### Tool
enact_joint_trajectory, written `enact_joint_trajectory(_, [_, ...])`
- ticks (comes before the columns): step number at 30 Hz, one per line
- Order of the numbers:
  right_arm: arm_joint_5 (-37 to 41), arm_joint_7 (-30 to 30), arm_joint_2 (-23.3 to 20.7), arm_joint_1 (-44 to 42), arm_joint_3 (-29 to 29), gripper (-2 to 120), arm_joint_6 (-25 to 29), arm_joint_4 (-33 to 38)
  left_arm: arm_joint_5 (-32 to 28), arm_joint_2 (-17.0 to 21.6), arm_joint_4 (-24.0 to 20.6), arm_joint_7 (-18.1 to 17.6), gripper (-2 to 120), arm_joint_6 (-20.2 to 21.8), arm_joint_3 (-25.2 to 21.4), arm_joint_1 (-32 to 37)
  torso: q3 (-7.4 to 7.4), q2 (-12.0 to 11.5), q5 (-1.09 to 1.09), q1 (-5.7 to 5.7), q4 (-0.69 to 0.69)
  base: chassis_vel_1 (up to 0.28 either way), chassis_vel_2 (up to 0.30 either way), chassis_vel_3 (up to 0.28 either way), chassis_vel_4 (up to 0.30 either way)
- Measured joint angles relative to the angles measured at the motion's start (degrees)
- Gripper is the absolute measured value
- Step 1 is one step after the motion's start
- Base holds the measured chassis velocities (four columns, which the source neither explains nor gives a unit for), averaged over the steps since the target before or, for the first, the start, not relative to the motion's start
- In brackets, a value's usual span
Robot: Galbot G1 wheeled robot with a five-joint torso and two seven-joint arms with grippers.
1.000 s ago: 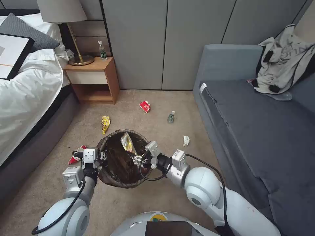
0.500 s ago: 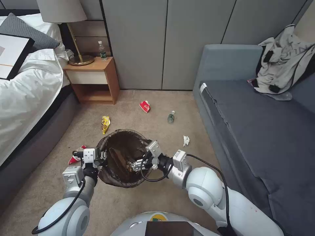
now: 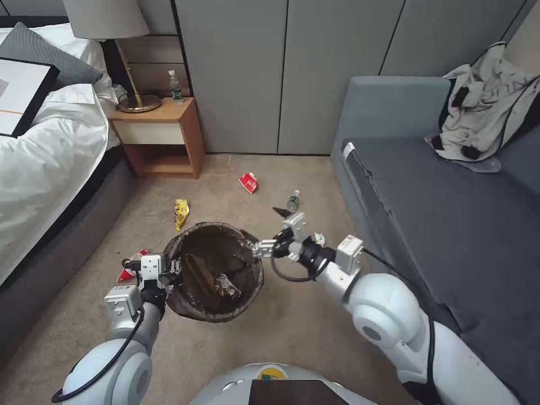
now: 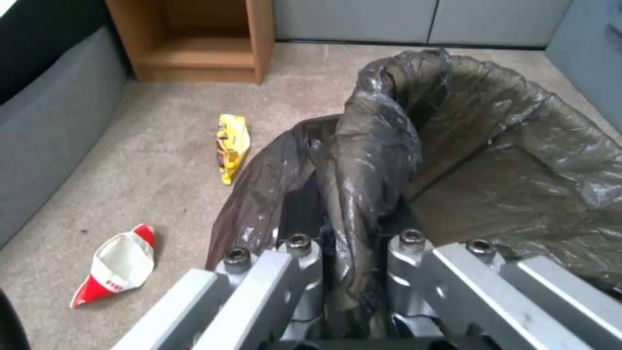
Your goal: Pick up the trash bin, then pick up the garbage from the floor and place it into the trash bin.
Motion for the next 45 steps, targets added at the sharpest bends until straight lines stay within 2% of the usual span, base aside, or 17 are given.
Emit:
enact_joint_trajectory(5, [-1.7, 0.6, 1.4, -5.8, 5.3, 100, 2.0, 0.4, -0.3, 0.1, 0.0, 0.0, 7, 0.1, -0.2, 0.1, 0.00, 0.0, 0.01, 0.00, -0.02, 0.000, 0.000, 0.000, 0.000])
enact_joint_trajectory(9, [-2.5, 2.5, 4.7, -11.5, 14.7, 100, 4.8, 1.8, -0.5, 0.4, 0.0, 0.1, 7, 0.1, -0.3, -0.1, 0.00, 0.0, 0.00, 0.00, 0.00, 0.000, 0.000, 0.000, 0.000])
enact_joint_trajectory(10, [-2.5, 2.5, 4.7, -11.5, 14.7, 100, 4.8, 1.8, -0.5, 0.4, 0.0, 0.1, 7, 0.1, -0.3, -0.1, 0.00, 0.0, 0.00, 0.00, 0.00, 0.000, 0.000, 0.000, 0.000])
enact_joint_trajectory(13, [-4.0, 2.5, 7.1, -14.1, 20.5, 100, 6.0, 2.2, -0.6, 0.4, 0.0, 0.1, 7, 0.1, -0.3, -0.2, 0.00, 0.0, 0.00, 0.00, 0.00, 0.000, 0.000, 0.000, 0.000])
enact_joint_trajectory(14, [-4.0, 2.5, 7.1, -14.1, 20.5, 100, 6.0, 2.2, -0.6, 0.4, 0.0, 0.1, 7, 0.1, -0.3, -0.2, 0.00, 0.0, 0.00, 0.00, 0.00, 0.000, 0.000, 0.000, 0.000])
enact_joint_trajectory(18, [-7.7, -0.3, 11.4, -18.8, 28.1, 100, 8.4, 2.1, -0.6, 0.3, 0.0, 0.1, 7, 0.2, -0.6, -0.5, 0.00, 0.0, 0.00, 0.00, -0.01, 0.000, 0.000, 0.000, 0.000])
enact_joint_trajectory(19, [-7.7, -0.3, 11.4, -18.8, 28.1, 100, 8.4, 2.1, -0.6, 0.3, 0.0, 0.1, 7, 0.2, -0.6, -0.5, 0.00, 0.0, 0.00, 0.00, -0.01, 0.000, 0.000, 0.000, 0.000])
enact_joint_trajectory(23, [-10.0, -2.4, 15.4, -23.4, 34.0, 100, 10.9, 1.9, -0.4, 0.7, 0.0, 0.4, 7, 0.4, -0.6, -0.9, 0.00, 0.0, 0.00, 0.00, 0.00, 0.000, 0.000, 0.000, 0.000])
enact_joint_trajectory(32, [-13.9, -4.9, 21.0, -31.1, 39.5, 100, 16.0, 1.6, 0.8, 0.9, 0.0, 1.0, 7, 0.5, -0.7, -1.0, 0.00, 0.0, -0.01, 0.00, -0.01, 0.000, 0.000, 0.000, 0.000])
enact_joint_trajectory(45, [-14.4, -6.2, 23.4, -33.2, 42.5, 100, 18.8, 1.2, 1.3, 0.4, 0.0, 1.3, 7, 0.5, -0.4, -0.8, -0.01, 0.0, -0.01, 0.00, -0.01, -0.006, 0.004, 0.003, -0.005])
